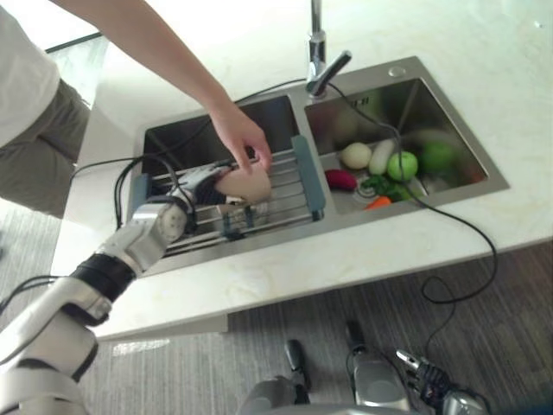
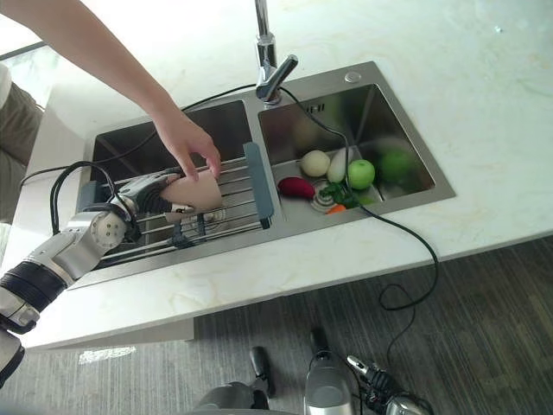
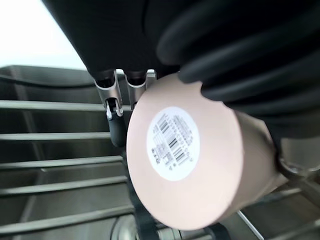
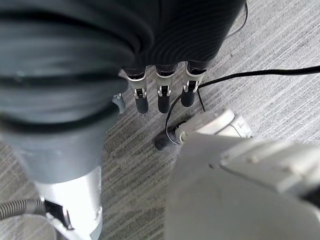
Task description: Place the dishes in the dishwasher.
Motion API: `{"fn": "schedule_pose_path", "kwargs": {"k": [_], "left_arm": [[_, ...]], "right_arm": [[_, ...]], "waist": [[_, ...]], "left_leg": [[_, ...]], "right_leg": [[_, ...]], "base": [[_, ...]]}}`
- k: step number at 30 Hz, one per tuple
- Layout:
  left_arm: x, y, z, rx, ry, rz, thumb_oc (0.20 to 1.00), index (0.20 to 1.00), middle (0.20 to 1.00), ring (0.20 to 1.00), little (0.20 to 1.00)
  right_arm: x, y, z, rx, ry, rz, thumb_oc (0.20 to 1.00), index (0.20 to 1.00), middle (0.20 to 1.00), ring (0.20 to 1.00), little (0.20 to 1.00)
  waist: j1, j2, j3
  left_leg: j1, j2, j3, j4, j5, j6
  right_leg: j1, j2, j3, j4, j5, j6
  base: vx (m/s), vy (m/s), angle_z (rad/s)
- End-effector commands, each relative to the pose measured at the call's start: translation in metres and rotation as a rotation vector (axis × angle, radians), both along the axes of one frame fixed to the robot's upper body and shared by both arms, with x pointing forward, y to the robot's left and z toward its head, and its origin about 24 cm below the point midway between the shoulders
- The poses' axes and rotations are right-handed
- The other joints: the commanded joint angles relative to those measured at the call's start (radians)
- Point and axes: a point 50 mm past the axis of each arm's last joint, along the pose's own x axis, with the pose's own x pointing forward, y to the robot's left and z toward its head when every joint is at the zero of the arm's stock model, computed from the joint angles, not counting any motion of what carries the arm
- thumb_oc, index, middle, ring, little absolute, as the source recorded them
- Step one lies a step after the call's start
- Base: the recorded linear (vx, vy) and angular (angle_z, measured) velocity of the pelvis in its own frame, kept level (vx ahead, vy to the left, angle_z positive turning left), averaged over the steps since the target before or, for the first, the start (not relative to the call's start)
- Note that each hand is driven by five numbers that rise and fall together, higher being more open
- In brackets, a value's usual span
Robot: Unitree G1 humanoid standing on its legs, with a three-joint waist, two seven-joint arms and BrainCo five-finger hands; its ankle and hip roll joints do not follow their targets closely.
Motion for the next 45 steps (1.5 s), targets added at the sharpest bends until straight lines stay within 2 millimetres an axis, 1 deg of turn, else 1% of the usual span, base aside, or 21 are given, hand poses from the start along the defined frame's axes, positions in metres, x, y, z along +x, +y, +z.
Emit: {"fn": "schedule_pose_path", "kwargs": {"k": [1,3,4,11,21,29,32,33,34,36,38,45], "left_arm": [[0.002,0.010,0.048,-0.003,-0.341,0.030,0.200,0.200,0.200,0.200,0.200],[-0.001,0.008,0.048,-0.028,-0.379,0.022,0.200,0.200,0.200,0.200,0.200],[-0.003,0.005,0.044,-0.038,-0.389,0.010,0.200,0.200,0.200,0.200,0.200],[-0.009,-0.006,0.031,-0.066,-0.382,0.011,0.200,0.200,0.200,0.200,0.200],[-0.014,-0.004,0.025,-0.117,-0.401,0.046,0.200,0.200,0.200,0.200,0.200],[-0.017,-0.004,0.025,-0.159,-0.443,0.068,0.200,0.200,0.200,0.200,0.200],[-0.018,-0.001,0.024,-0.186,-0.443,0.092,0.200,0.200,0.200,0.200,0.200],[-0.018,0.000,0.023,-0.221,-0.440,0.109,0.357,0.357,0.357,0.357,0.357],[-0.018,0.000,0.022,-0.231,-0.437,0.114,1.000,1.000,1.000,1.000,1.000],[-0.017,-0.001,0.017,-0.252,-0.391,0.128,1.000,1.000,1.000,1.000,1.000],[-0.017,-0.004,0.014,-0.266,-0.392,0.128,1.000,1.000,1.000,1.000,1.000],[-0.019,-0.003,0.016,-0.303,-0.427,0.131,1.000,1.000,1.000,1.000,1.000]], "right_arm": [[-0.031,0.002,-0.008,-0.021,0.079,-0.022,1.000,1.000,1.000,1.000,1.000],[-0.036,0.005,-0.010,-0.019,0.094,-0.027,1.000,1.000,1.000,1.000,1.000],[-0.038,0.007,-0.011,-0.015,0.103,-0.035,1.000,1.000,1.000,1.000,1.000],[-0.045,0.014,-0.015,-0.010,0.131,-0.046,1.000,1.000,1.000,1.000,1.000],[-0.057,0.016,-0.018,-0.006,0.180,-0.032,1.000,1.000,1.000,1.000,1.000],[-0.063,0.016,-0.019,-0.003,0.205,-0.037,1.000,1.000,1.000,1.000,1.000],[-0.066,0.016,-0.020,-0.002,0.214,-0.029,1.000,1.000,1.000,1.000,1.000],[-0.066,0.016,-0.020,-0.001,0.215,-0.029,1.000,1.000,1.000,1.000,1.000],[-0.067,0.016,-0.020,-0.001,0.215,-0.029,1.000,1.000,1.000,1.000,1.000],[-0.066,0.015,-0.020,-0.001,0.215,-0.028,1.000,1.000,1.000,1.000,1.000],[-0.065,0.016,-0.020,0.000,0.215,-0.027,1.000,1.000,1.000,1.000,1.000],[-0.068,0.014,-0.020,-0.004,0.228,-0.018,1.000,1.000,1.000,1.000,1.000]], "waist": [[0.013,-0.009,-0.084],[0.019,-0.014,-0.101],[0.025,-0.019,-0.112],[0.039,-0.032,-0.152],[0.053,-0.053,-0.192],[0.060,-0.063,-0.210],[0.061,-0.065,-0.218],[0.062,-0.066,-0.220],[0.062,-0.066,-0.220],[0.063,-0.067,-0.222],[0.064,-0.068,-0.222],[0.065,-0.070,-0.227]], "left_leg": [[0.020,-0.006,-0.034,0.006,-0.060,-0.029],[0.030,-0.002,-0.032,0.006,-0.062,-0.030],[0.039,0.001,-0.032,0.006,-0.064,-0.030],[0.073,0.007,-0.033,0.006,-0.076,-0.027],[0.109,0.005,-0.037,0.006,-0.093,-0.015],[0.124,0.001,-0.046,0.006,-0.099,-0.008],[0.129,-0.002,-0.048,0.006,-0.101,-0.006],[0.130,-0.002,-0.048,0.006,-0.102,-0.004],[0.130,-0.002,-0.048,0.006,-0.103,-0.004],[0.131,-0.004,-0.051,0.006,-0.103,-0.002],[0.133,-0.004,-0.053,0.006,-0.104,-0.001],[0.134,-0.006,-0.052,0.006,-0.108,0.001]], "right_leg": [[0.010,-0.082,-0.064,0.001,-0.009,0.094],[0.022,-0.079,-0.070,0.001,-0.014,0.090],[0.033,-0.076,-0.075,0.001,-0.019,0.087],[0.075,-0.068,-0.092,0.001,-0.038,0.080],[0.118,-0.058,-0.103,0.001,-0.050,0.075],[0.135,-0.053,-0.108,0.001,-0.051,0.071],[0.140,-0.051,-0.109,0.001,-0.052,0.071],[0.141,-0.050,-0.110,0.001,-0.052,0.071],[0.142,-0.050,-0.110,0.001,-0.052,0.070],[0.142,-0.049,-0.110,0.001,-0.052,0.070],[0.144,-0.048,-0.111,0.001,-0.053,0.069],[0.146,-0.046,-0.114,0.001,-0.056,0.068]], "base": [[0.03,-0.024,0.13],[0.02,-0.020,0.12],[0.03,-0.021,0.18],[0.02,-0.003,0.08],[0.00,0.011,0.05],[0.00,0.000,0.00],[0.00,0.000,0.00],[0.00,0.000,0.00],[0.00,0.000,0.00],[0.00,0.000,0.00],[0.00,0.000,0.00],[0.00,0.000,0.00]]}}
